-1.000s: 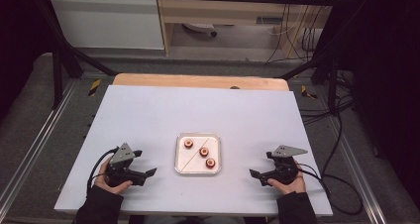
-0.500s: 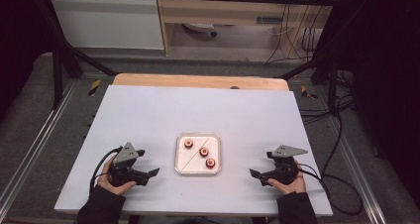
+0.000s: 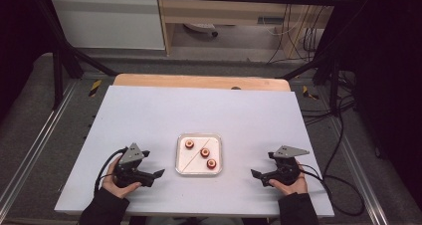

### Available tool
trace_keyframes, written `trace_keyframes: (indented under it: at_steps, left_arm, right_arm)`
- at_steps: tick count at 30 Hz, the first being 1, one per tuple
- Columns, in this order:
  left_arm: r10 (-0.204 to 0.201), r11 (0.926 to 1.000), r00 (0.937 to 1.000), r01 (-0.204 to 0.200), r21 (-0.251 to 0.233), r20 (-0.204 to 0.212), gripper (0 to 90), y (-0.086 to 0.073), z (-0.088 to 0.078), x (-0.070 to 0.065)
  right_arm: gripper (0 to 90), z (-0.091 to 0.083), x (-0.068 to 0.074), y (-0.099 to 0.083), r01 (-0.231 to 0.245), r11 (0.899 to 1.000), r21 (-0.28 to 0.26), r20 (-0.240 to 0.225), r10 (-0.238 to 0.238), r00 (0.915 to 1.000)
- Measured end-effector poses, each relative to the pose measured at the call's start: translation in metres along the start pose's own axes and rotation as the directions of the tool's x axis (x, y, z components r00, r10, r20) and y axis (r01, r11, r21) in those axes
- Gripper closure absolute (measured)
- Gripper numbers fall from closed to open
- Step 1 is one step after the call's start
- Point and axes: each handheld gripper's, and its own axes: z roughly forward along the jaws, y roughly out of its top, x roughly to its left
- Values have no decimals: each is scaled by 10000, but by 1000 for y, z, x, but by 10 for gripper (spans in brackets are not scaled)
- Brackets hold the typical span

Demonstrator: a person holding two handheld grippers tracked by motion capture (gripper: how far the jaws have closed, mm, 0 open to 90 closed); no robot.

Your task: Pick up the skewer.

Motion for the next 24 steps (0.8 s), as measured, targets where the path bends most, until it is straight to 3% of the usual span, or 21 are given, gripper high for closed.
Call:
trace_keyframes:
  at_steps: [14,24]
  left_arm:
    - [317,9994,9995,-316,164,-75,119,19,9,-20]
    - [361,9973,9986,-336,650,-382,132,37,22,-31]
  right_arm:
    - [6,0,1,0,-12,10000,48,9,12,10000]
    - [6,0,1,0,-40,10000,41,34,40,10000]
